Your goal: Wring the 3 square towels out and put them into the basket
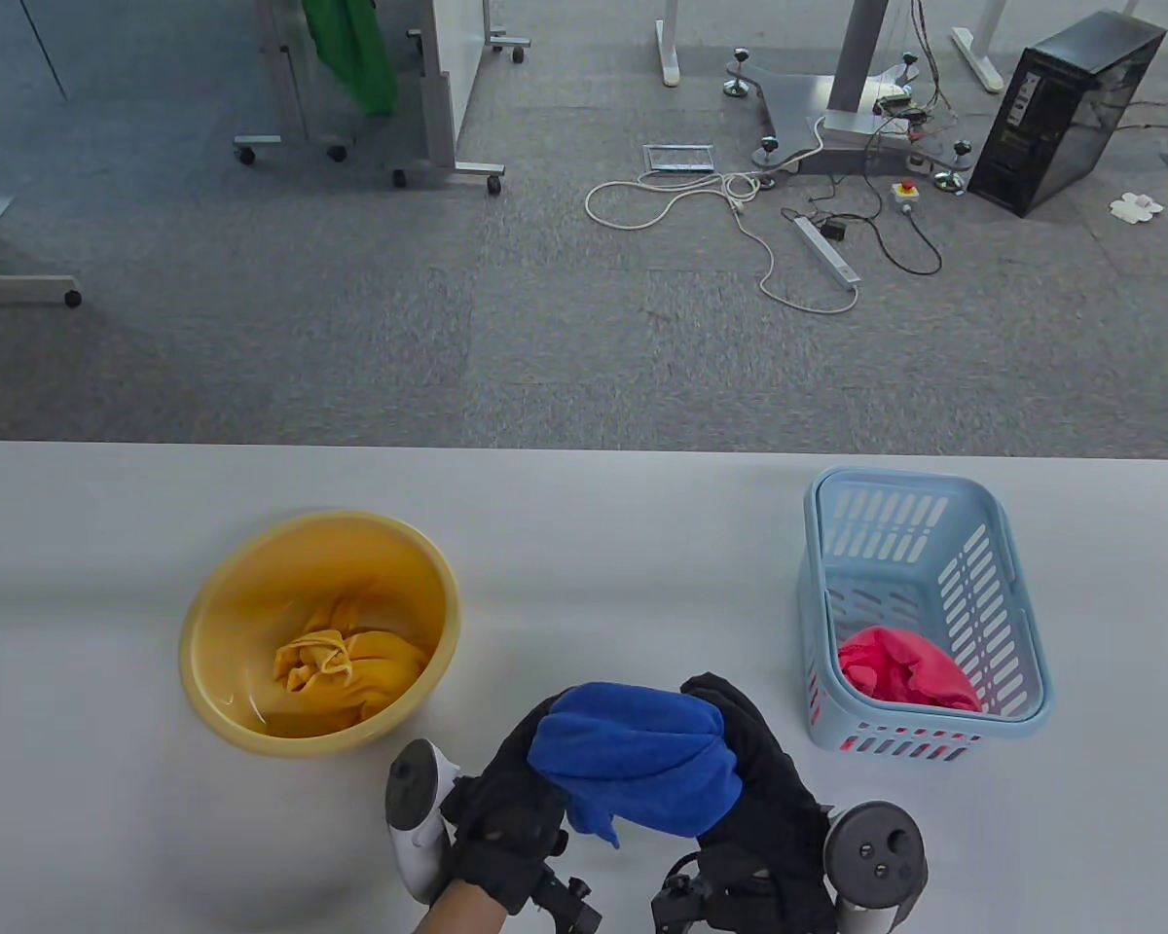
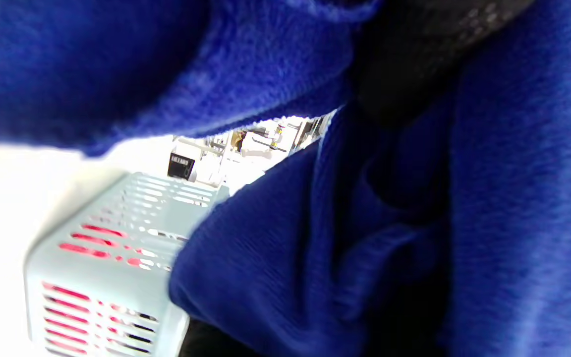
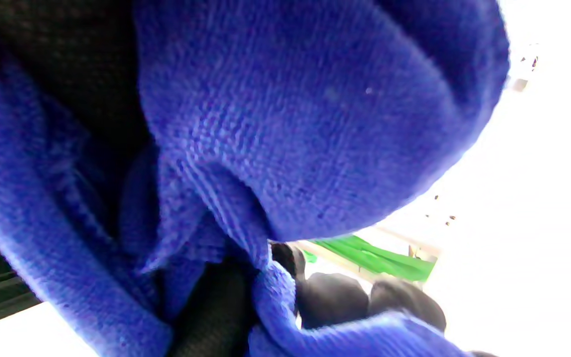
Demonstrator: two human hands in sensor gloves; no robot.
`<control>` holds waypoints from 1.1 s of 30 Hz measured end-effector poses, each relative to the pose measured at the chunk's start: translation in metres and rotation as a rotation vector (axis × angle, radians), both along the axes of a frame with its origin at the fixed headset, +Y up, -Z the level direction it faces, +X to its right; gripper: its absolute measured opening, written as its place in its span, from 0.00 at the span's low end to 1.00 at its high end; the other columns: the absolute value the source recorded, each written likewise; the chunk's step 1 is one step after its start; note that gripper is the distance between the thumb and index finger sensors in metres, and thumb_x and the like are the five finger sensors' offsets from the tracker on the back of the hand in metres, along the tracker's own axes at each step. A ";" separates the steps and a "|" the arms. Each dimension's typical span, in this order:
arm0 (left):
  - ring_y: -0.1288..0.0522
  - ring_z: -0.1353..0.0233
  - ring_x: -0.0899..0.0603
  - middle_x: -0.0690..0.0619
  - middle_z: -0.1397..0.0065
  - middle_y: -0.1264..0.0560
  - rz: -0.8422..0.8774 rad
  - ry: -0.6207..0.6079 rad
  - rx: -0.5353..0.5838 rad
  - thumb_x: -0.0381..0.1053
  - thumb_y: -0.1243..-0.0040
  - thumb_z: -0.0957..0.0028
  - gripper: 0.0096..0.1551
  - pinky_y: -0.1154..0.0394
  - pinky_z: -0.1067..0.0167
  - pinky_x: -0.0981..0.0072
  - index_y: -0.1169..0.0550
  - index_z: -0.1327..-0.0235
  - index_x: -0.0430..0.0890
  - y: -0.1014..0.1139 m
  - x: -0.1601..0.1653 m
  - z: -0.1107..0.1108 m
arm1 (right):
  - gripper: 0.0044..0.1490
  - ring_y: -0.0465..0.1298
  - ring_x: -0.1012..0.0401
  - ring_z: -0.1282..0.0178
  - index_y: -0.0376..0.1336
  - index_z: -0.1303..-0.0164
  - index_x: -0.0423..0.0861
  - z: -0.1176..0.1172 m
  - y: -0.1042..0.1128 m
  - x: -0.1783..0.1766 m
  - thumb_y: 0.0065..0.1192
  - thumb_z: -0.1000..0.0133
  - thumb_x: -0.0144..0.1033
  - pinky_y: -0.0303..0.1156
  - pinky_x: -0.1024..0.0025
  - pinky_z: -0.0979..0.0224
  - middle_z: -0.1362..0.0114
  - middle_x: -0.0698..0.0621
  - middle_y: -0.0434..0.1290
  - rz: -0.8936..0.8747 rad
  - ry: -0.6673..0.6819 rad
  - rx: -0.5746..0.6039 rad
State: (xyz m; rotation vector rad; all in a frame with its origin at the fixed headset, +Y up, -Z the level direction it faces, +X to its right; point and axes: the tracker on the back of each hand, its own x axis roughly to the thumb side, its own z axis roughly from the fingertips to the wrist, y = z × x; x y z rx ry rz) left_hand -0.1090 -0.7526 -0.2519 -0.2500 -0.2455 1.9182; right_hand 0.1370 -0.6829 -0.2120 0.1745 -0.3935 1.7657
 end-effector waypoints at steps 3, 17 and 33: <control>0.30 0.26 0.33 0.45 0.27 0.28 0.069 -0.037 -0.004 0.58 0.31 0.40 0.30 0.35 0.33 0.31 0.26 0.24 0.60 0.000 0.000 -0.002 | 0.37 0.69 0.40 0.24 0.66 0.31 0.49 -0.001 -0.003 -0.003 0.81 0.46 0.51 0.58 0.31 0.22 0.21 0.44 0.67 -0.005 0.002 0.001; 0.37 0.20 0.33 0.46 0.20 0.35 0.146 -0.017 0.038 0.55 0.35 0.37 0.30 0.41 0.30 0.28 0.31 0.21 0.63 0.005 -0.007 -0.003 | 0.45 0.66 0.38 0.23 0.59 0.22 0.49 -0.007 -0.013 -0.014 0.77 0.45 0.54 0.57 0.31 0.22 0.19 0.40 0.64 0.021 0.113 -0.069; 0.38 0.20 0.33 0.45 0.19 0.36 0.195 0.052 -0.046 0.56 0.35 0.36 0.31 0.41 0.29 0.29 0.33 0.21 0.64 -0.001 -0.023 -0.003 | 0.53 0.58 0.35 0.18 0.45 0.13 0.49 0.009 0.021 0.014 0.73 0.40 0.51 0.54 0.30 0.20 0.14 0.38 0.55 0.006 0.072 0.020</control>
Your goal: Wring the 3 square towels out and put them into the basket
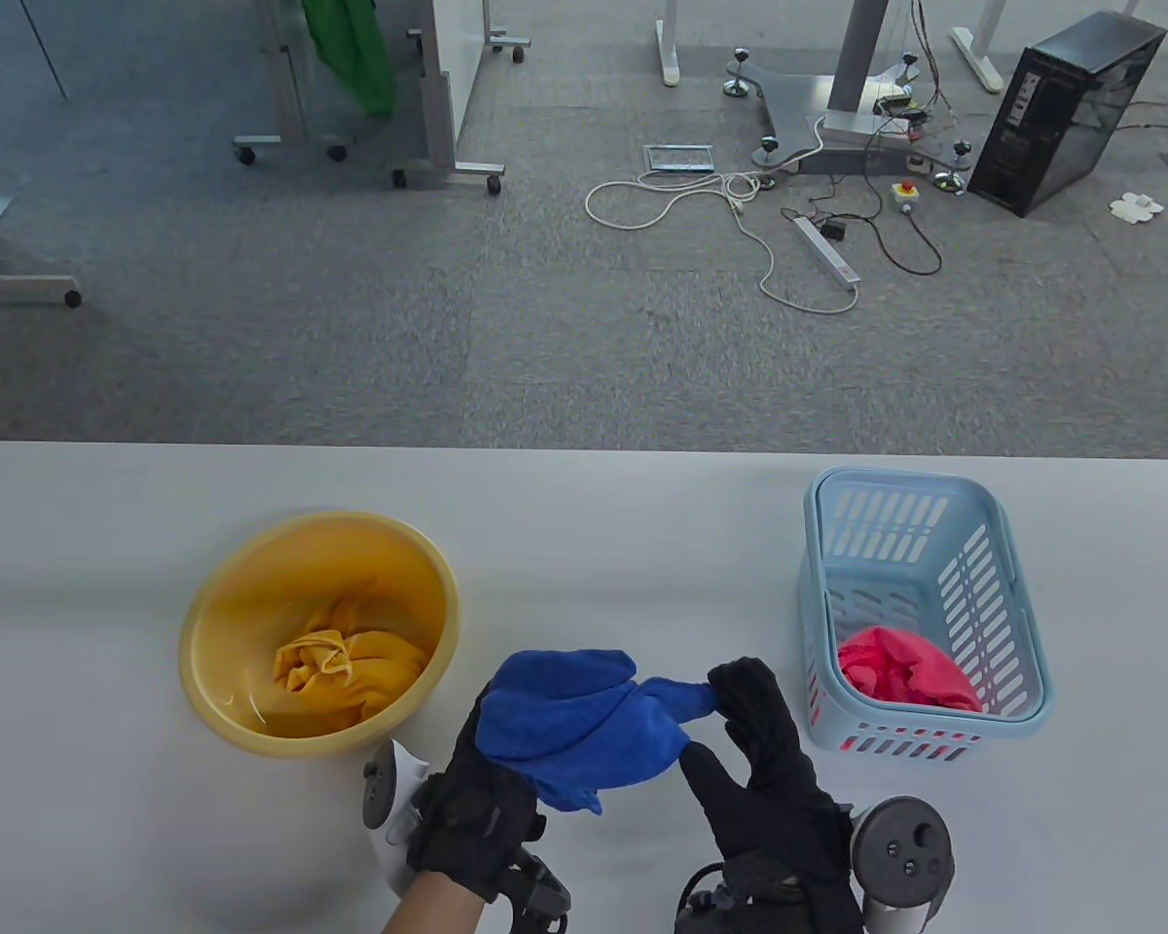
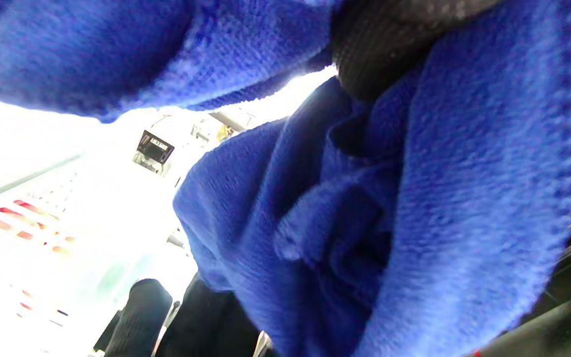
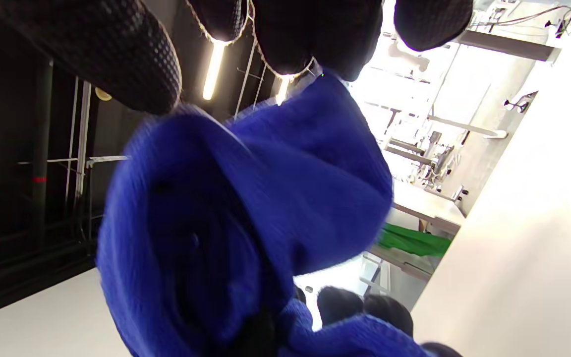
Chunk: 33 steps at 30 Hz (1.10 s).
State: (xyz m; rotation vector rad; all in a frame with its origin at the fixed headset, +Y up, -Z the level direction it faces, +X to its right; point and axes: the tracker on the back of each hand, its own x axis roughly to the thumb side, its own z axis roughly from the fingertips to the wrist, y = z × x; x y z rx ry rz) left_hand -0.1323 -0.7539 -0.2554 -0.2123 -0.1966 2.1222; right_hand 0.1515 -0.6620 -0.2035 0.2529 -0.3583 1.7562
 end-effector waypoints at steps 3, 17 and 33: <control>0.38 0.20 0.33 0.45 0.19 0.37 -0.022 0.032 -0.015 0.56 0.36 0.36 0.31 0.41 0.29 0.29 0.33 0.20 0.64 -0.002 -0.005 0.000 | 0.52 0.57 0.35 0.17 0.46 0.13 0.49 0.003 0.004 0.003 0.72 0.39 0.51 0.53 0.30 0.20 0.14 0.38 0.54 -0.019 -0.030 0.027; 0.39 0.20 0.32 0.44 0.19 0.37 -0.259 0.057 0.083 0.54 0.33 0.38 0.32 0.42 0.30 0.26 0.31 0.21 0.62 0.008 -0.001 0.004 | 0.79 0.46 0.29 0.16 0.26 0.14 0.48 0.003 0.001 -0.041 0.75 0.49 0.67 0.49 0.25 0.21 0.12 0.32 0.36 0.325 0.074 0.027; 0.53 0.15 0.30 0.42 0.13 0.54 -0.059 -0.226 0.171 0.60 0.37 0.36 0.45 0.46 0.30 0.22 0.48 0.13 0.60 0.013 0.024 0.009 | 0.91 0.39 0.27 0.17 0.18 0.20 0.41 -0.010 -0.027 -0.062 0.80 0.56 0.66 0.46 0.19 0.24 0.15 0.29 0.27 0.284 0.273 -0.122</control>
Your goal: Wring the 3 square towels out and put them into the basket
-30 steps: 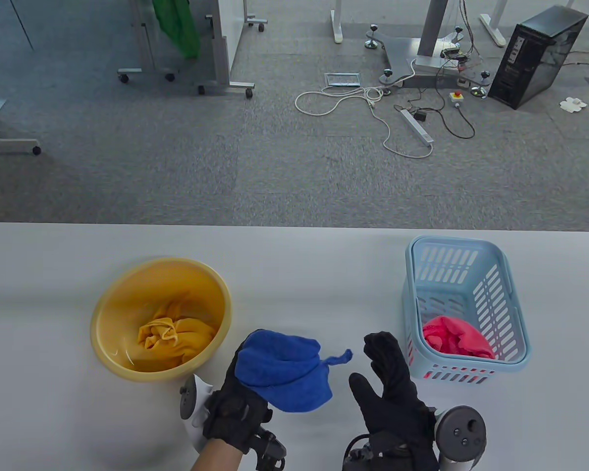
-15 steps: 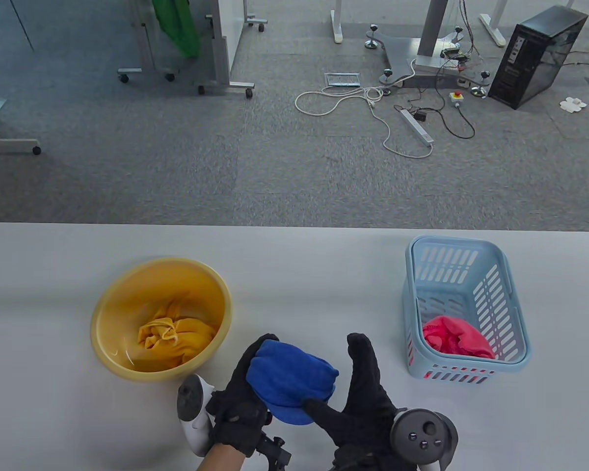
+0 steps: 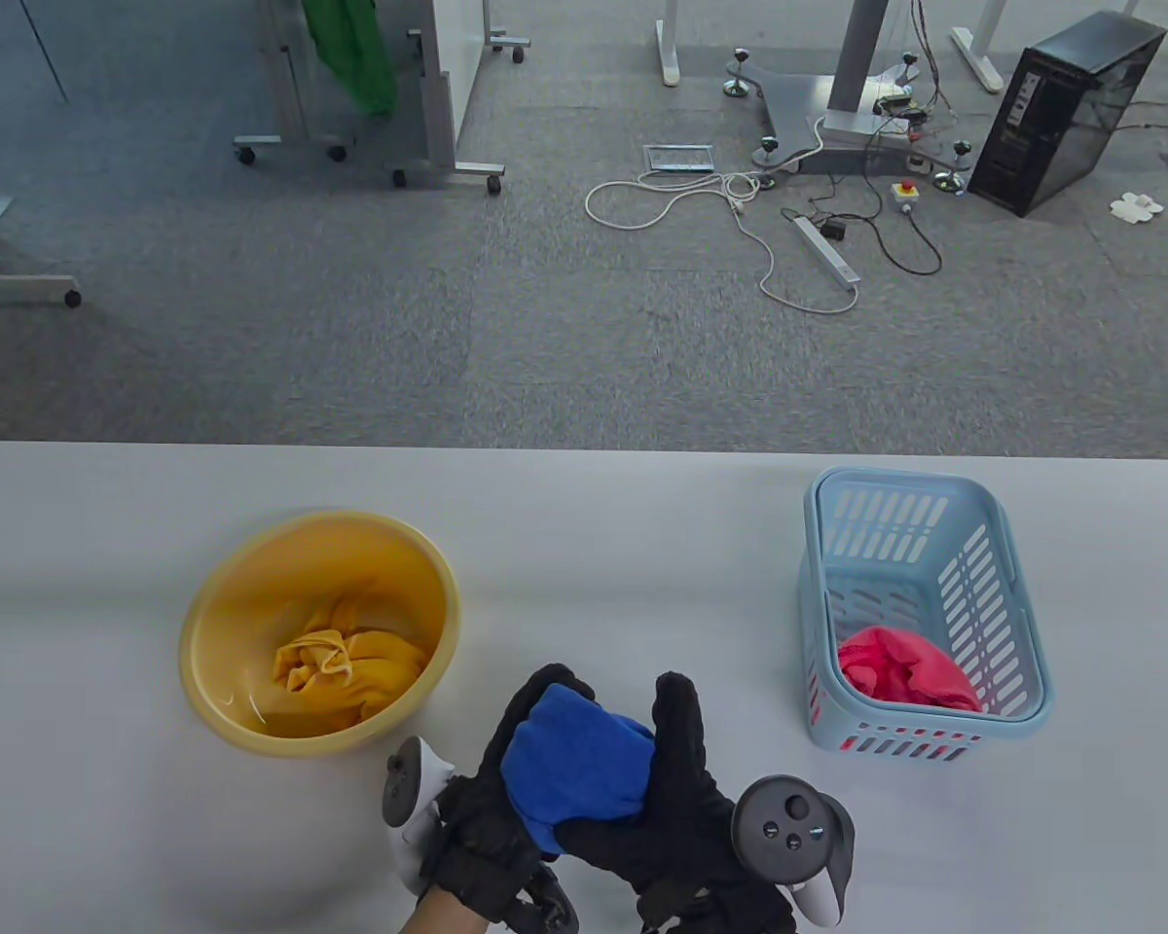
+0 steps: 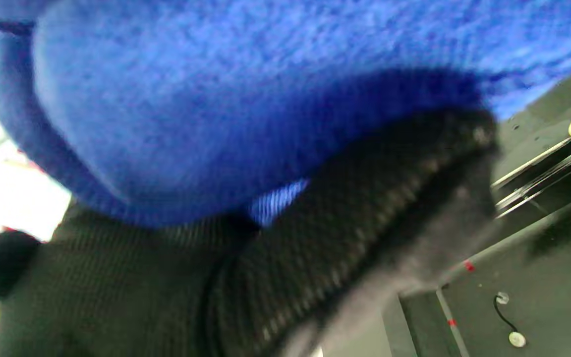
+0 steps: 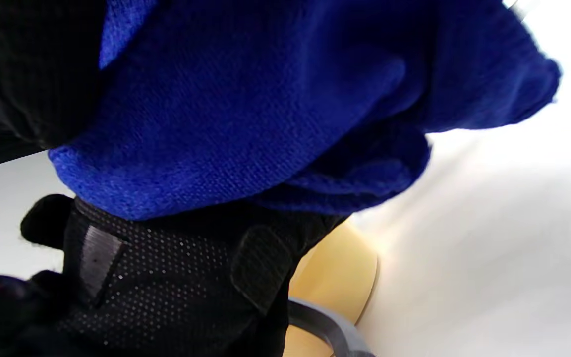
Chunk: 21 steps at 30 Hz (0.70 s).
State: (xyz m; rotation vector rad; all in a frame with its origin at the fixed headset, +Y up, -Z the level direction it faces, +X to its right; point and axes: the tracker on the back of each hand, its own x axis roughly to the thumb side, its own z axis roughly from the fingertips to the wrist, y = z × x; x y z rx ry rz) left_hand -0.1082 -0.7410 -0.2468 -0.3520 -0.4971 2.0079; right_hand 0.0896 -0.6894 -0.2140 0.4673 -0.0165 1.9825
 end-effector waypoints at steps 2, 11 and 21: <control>0.56 0.14 0.29 0.43 0.13 0.57 0.013 -0.067 0.030 0.61 0.39 0.34 0.46 0.48 0.30 0.22 0.52 0.12 0.61 0.004 0.004 0.002 | 0.91 0.39 0.27 0.17 0.19 0.20 0.41 -0.001 -0.002 -0.002 0.81 0.56 0.66 0.46 0.19 0.24 0.15 0.29 0.27 -0.004 0.036 -0.007; 0.73 0.16 0.32 0.45 0.14 0.71 0.097 -0.241 0.067 0.65 0.45 0.32 0.50 0.63 0.30 0.21 0.63 0.15 0.66 0.006 0.011 0.005 | 0.91 0.35 0.25 0.18 0.17 0.20 0.49 0.000 -0.009 -0.016 0.85 0.57 0.60 0.46 0.16 0.26 0.15 0.30 0.25 -0.059 0.143 -0.037; 0.83 0.20 0.37 0.51 0.20 0.81 -0.021 -0.316 0.022 0.72 0.50 0.33 0.52 0.72 0.33 0.23 0.67 0.17 0.64 0.002 0.005 0.004 | 0.78 0.61 0.34 0.18 0.32 0.16 0.47 0.004 -0.006 -0.021 0.89 0.54 0.42 0.60 0.25 0.24 0.20 0.38 0.60 -0.070 0.037 0.141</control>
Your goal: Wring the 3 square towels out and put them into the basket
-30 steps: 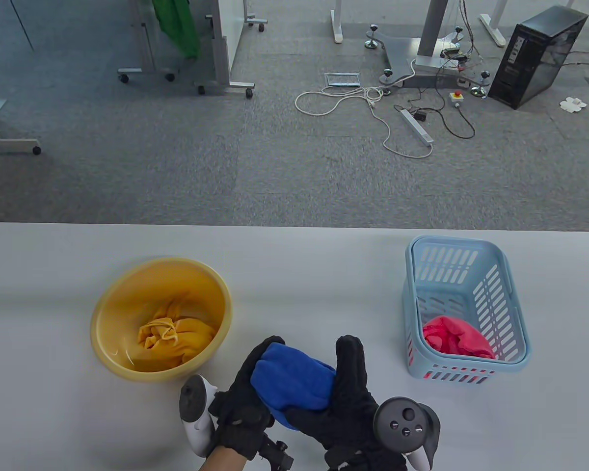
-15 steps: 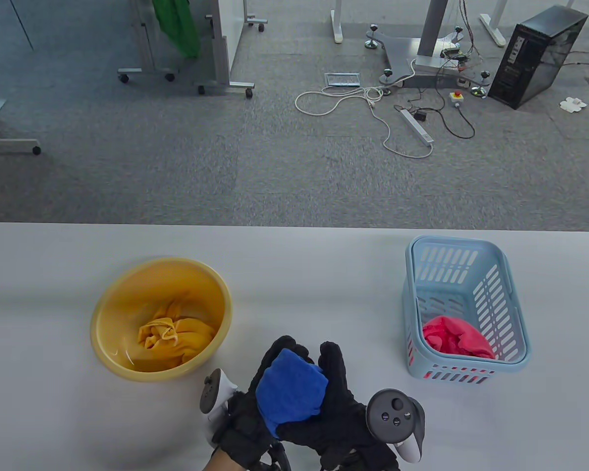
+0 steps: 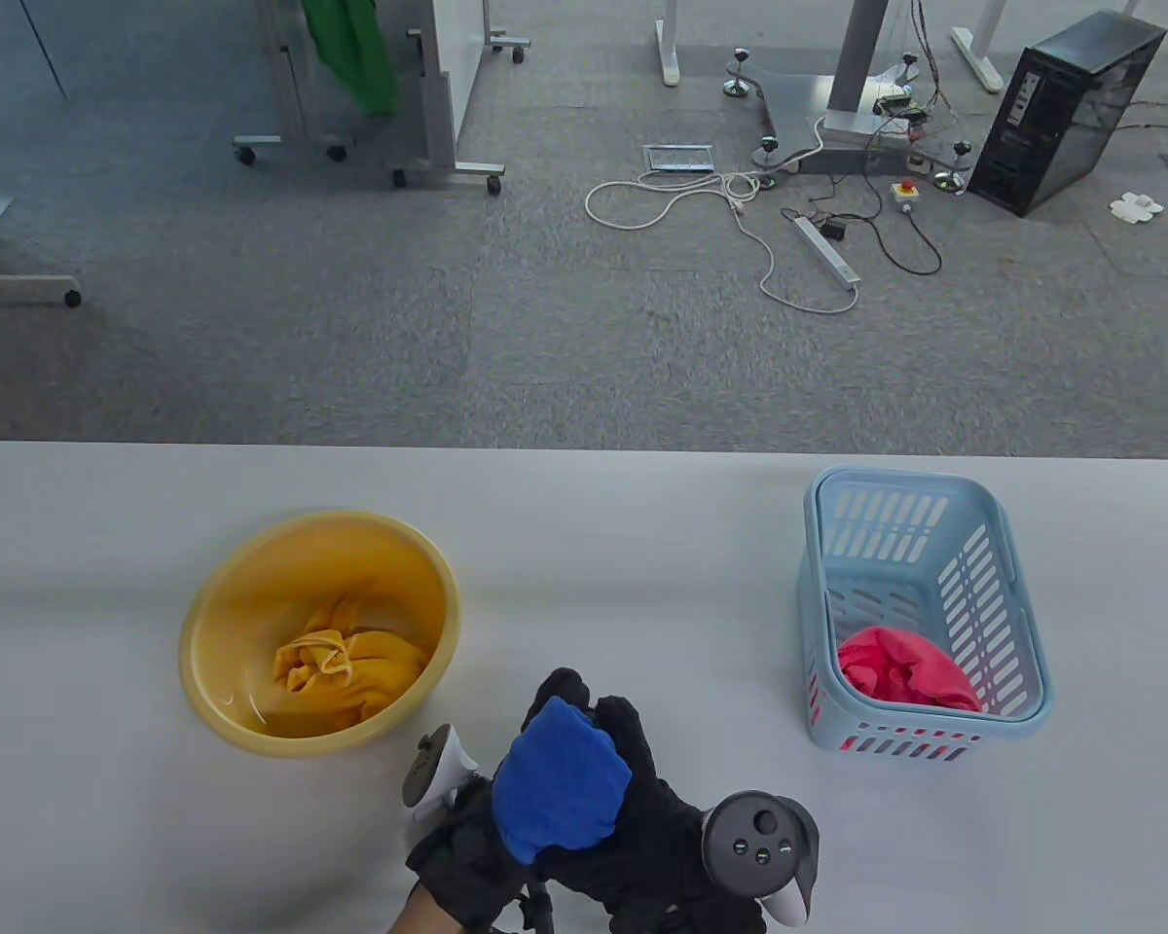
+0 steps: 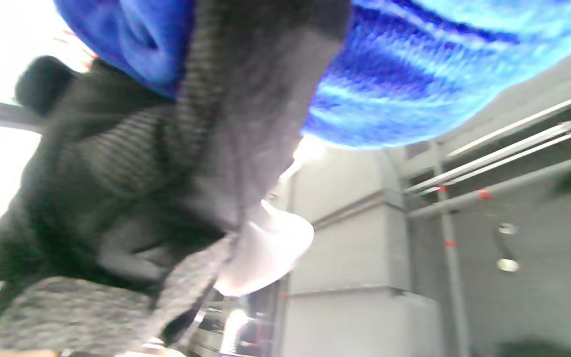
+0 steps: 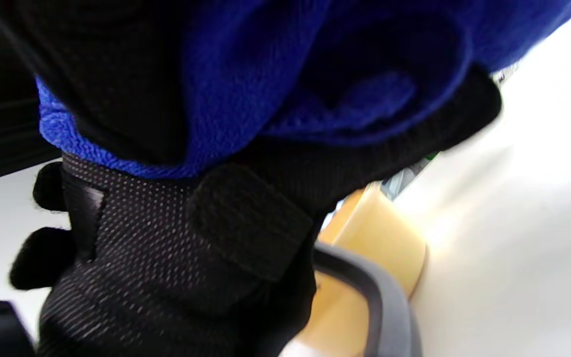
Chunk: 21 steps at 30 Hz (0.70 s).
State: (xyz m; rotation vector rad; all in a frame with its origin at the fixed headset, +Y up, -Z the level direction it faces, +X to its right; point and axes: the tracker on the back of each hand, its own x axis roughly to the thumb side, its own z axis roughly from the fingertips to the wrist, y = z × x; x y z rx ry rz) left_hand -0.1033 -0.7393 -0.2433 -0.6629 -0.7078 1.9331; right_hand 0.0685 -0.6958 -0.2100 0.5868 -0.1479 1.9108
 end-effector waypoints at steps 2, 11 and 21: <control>0.83 0.20 0.37 0.51 0.20 0.81 0.010 -0.010 0.002 0.73 0.50 0.33 0.52 0.73 0.33 0.23 0.67 0.16 0.62 0.000 0.001 0.000 | 0.73 0.66 0.35 0.22 0.36 0.16 0.47 0.000 0.000 0.000 0.89 0.53 0.40 0.65 0.30 0.24 0.24 0.39 0.63 -0.007 -0.028 -0.008; 0.79 0.18 0.33 0.44 0.18 0.77 -0.097 -0.023 -0.089 0.80 0.52 0.36 0.57 0.68 0.32 0.22 0.63 0.12 0.54 -0.008 0.004 0.003 | 0.63 0.81 0.48 0.44 0.41 0.18 0.47 0.001 -0.001 0.005 0.85 0.49 0.31 0.83 0.53 0.39 0.30 0.40 0.66 -0.022 -0.122 -0.028; 0.73 0.17 0.30 0.41 0.16 0.72 -0.111 0.011 -0.108 0.77 0.48 0.35 0.54 0.62 0.30 0.23 0.56 0.10 0.52 -0.010 0.001 0.000 | 0.60 0.82 0.55 0.63 0.46 0.20 0.45 0.002 0.009 0.015 0.87 0.50 0.35 0.85 0.73 0.67 0.34 0.39 0.71 0.057 -0.168 0.008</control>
